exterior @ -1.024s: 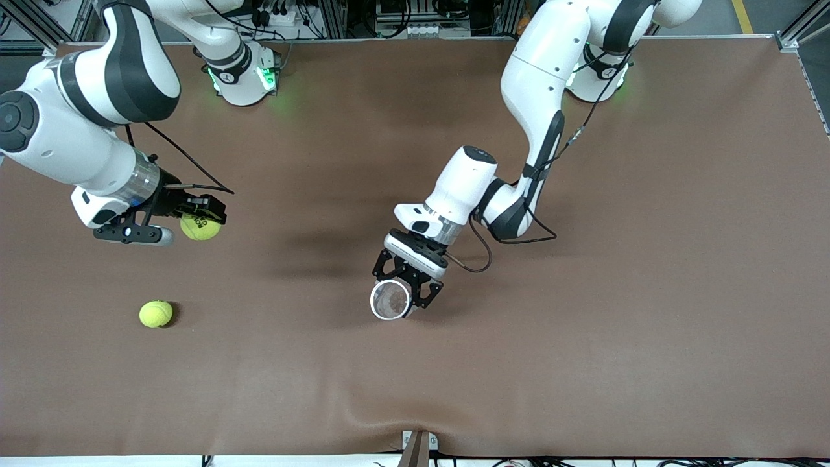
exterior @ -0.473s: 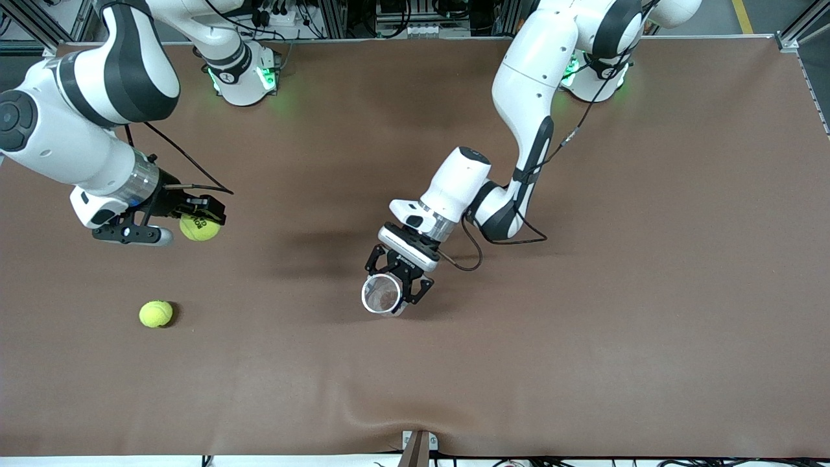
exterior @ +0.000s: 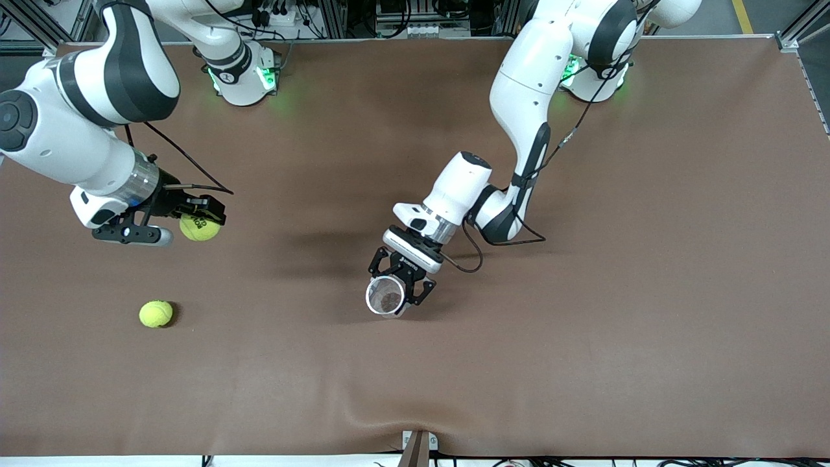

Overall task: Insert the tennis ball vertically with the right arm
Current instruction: 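Carry the tennis ball over the can opening with the right gripper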

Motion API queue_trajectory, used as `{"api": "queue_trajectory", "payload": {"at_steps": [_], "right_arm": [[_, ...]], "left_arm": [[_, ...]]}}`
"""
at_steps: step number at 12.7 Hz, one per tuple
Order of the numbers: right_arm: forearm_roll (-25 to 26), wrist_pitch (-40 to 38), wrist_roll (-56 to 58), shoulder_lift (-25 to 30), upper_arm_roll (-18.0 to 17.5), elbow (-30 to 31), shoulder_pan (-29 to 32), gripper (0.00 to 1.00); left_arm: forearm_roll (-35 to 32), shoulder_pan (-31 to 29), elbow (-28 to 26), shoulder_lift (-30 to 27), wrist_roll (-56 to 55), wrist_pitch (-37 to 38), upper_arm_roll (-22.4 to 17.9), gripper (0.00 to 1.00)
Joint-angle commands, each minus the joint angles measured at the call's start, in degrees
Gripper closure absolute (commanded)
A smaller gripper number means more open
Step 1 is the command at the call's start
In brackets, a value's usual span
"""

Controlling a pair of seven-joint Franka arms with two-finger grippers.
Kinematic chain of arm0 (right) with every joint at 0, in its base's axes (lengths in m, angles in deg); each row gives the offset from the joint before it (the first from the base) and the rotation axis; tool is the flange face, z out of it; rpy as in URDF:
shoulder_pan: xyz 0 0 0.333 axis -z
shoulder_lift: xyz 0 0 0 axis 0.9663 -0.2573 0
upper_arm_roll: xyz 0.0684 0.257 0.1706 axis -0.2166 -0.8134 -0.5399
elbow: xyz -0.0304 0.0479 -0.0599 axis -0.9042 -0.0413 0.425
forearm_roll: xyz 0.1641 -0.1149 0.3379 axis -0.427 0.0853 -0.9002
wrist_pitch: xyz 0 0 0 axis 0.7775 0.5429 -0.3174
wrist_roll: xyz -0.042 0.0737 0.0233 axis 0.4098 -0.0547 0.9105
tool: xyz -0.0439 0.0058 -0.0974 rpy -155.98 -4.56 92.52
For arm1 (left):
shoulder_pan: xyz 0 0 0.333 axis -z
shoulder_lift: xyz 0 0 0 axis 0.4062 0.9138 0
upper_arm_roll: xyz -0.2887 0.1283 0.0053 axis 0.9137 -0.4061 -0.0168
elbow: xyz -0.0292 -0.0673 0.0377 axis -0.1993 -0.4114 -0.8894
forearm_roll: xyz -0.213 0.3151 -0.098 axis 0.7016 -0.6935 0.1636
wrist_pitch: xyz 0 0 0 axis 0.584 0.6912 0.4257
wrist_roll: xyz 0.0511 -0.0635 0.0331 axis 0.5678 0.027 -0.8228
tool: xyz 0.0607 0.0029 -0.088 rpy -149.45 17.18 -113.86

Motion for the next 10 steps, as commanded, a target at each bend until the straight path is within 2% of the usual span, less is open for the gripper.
{"api": "queue_trajectory", "payload": {"at_steps": [1, 10], "right_arm": [[-0.45, -0.05, -0.62, 0.53, -0.09, -0.44, 0.16, 0.6], [-0.62, 0.22, -0.79, 0.44, -0.09, -0.53, 0.16, 0.61]], "left_arm": [[2.16, 1.43, 1.82, 2.1, -0.45, -1.43, -1.08, 0.3], [2.96, 1.79, 1.82, 2.89, -0.45, -2.13, -1.08, 0.29]]}}
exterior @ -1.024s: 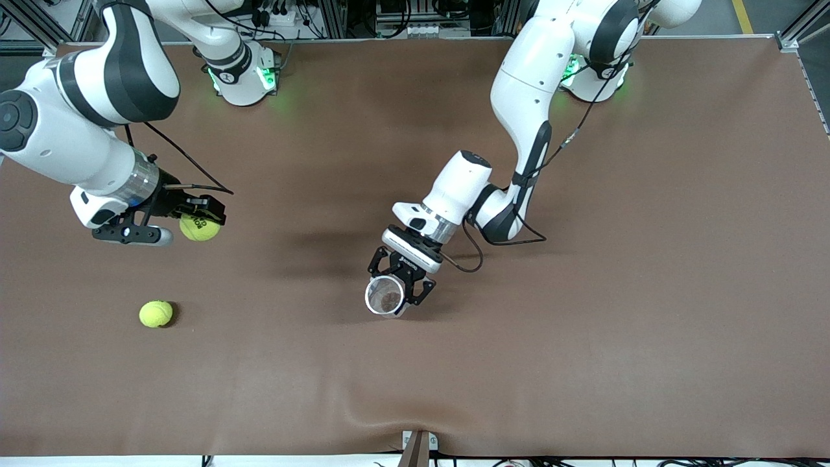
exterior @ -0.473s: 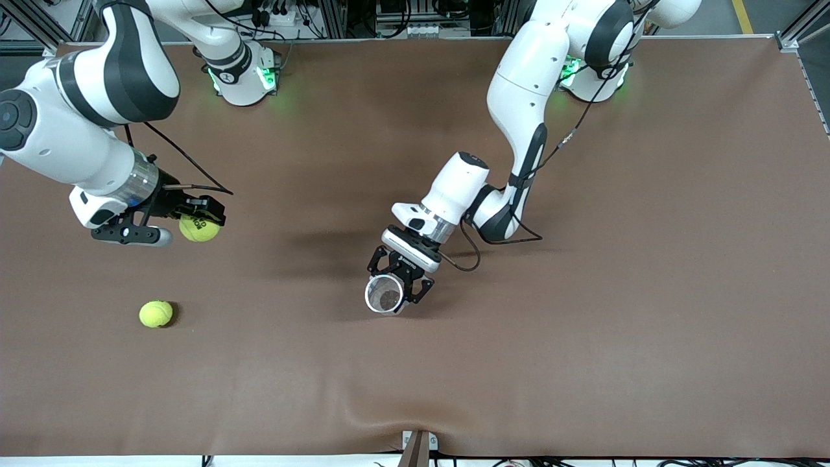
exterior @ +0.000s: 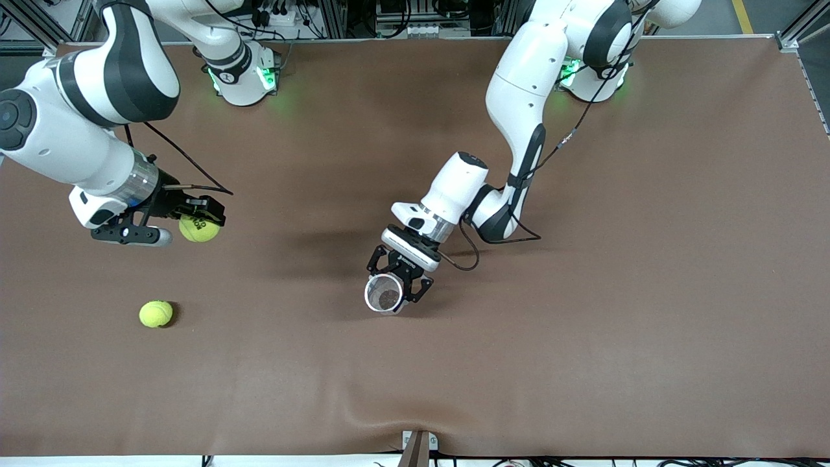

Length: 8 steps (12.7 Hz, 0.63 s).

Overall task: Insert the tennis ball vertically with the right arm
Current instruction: 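Carry the tennis ball over the can opening with the right gripper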

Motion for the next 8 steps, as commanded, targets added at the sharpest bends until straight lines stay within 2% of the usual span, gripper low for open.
{"api": "queue_trajectory", "payload": {"at_steps": [1, 5, 8], "right_arm": [[-0.89, -0.26, -1.14, 0.53, -0.35, -1.19, -0.01, 0.62], [-1.15, 0.96, -11.4, 0.35, -4.82, -3.83, -1.06, 0.63], [-1.15, 5.26, -21.68, -1.48, -5.89, -5.59, -5.97, 0.64]], "left_arm": [[1.6, 1.13, 1.71, 1.84, -0.36, -1.14, -1.07, 0.29], [1.43, 1.13, 1.8, 2.01, 0.08, -1.49, -1.5, 0.29], [1.52, 2.27, 1.8, 2.54, 0.08, -1.93, -3.44, 0.29]]}}
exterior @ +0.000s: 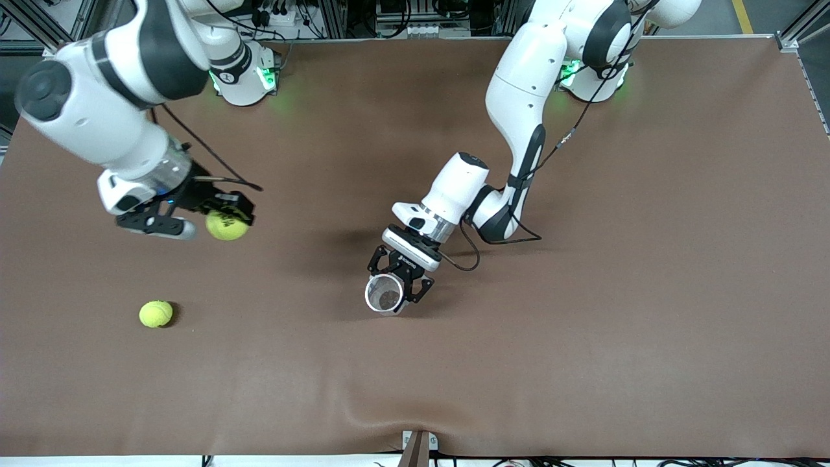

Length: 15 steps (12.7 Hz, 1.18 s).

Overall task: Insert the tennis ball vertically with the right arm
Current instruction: 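Carry the tennis ball over the can opening with the right gripper, then push the ball down into the can and open the right gripper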

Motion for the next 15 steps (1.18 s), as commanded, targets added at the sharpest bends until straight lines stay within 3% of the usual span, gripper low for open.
{"api": "queue_trajectory", "payload": {"at_steps": [1, 6, 10, 15], "right_arm": [[-0.8, 3.22, -8.35, -2.55, -0.04, -2.84, -4.57, 0.64], [0.08, 9.38, -20.67, -13.0, 0.65, -12.23, -13.28, 0.66], [-0.1, 11.14, -23.13, -21.26, 5.74, -21.9, -18.99, 0.68], [-0.27, 18.27, -23.23, -28.82, 10.14, -27.44, -24.09, 0.68]], "left_arm": [[1.5, 1.62, 1.8, 2.16, 0.03, -1.42, -2.23, 0.29], [1.59, 1.62, 1.8, 2.16, 0.03, -1.42, -2.23, 0.29], [1.59, 1.62, 1.8, 2.07, 0.03, -1.42, -2.14, 0.29], [1.59, 1.62, 1.8, 2.07, 0.03, -1.42, -2.14, 0.29]]}}
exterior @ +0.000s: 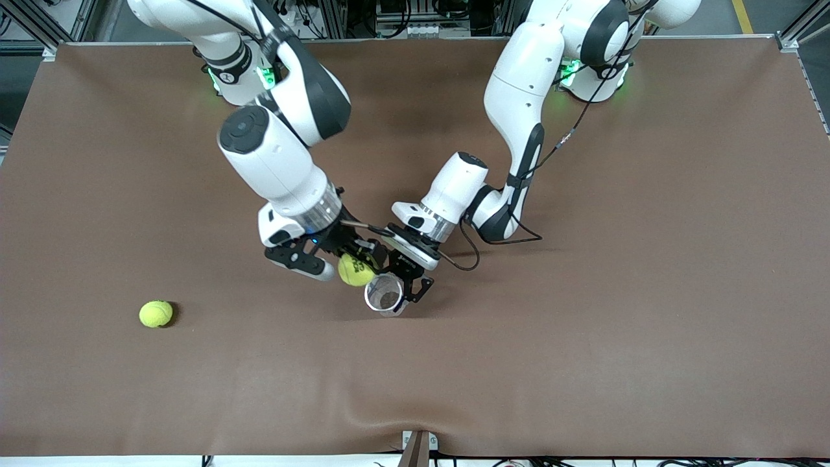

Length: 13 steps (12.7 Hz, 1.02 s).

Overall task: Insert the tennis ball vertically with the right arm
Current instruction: 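Push the ball down into the can and open the right gripper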

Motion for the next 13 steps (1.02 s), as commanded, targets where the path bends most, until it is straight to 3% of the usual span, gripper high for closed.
{"api": "queue_trajectory", "payload": {"at_steps": [1, 4, 13], "right_arm": [[-0.29, 0.18, -0.94, -5.17, 3.13, -6.7, -3.0, 0.69], [-0.29, 5.7, -0.85, -7.81, 3.75, -7.07, -3.7, 0.69], [0.07, 5.81, -0.41, -8.43, 3.76, -4.35, -4.06, 0.66]], "left_arm": [[1.59, 0.9, 1.79, 1.81, 0.03, -1.11, -1.23, 0.29], [1.59, 0.9, 2.23, 1.81, 0.03, -1.11, -1.23, 0.29], [1.59, 0.9, 2.23, 1.81, 0.03, -1.11, -1.23, 0.29]]}}
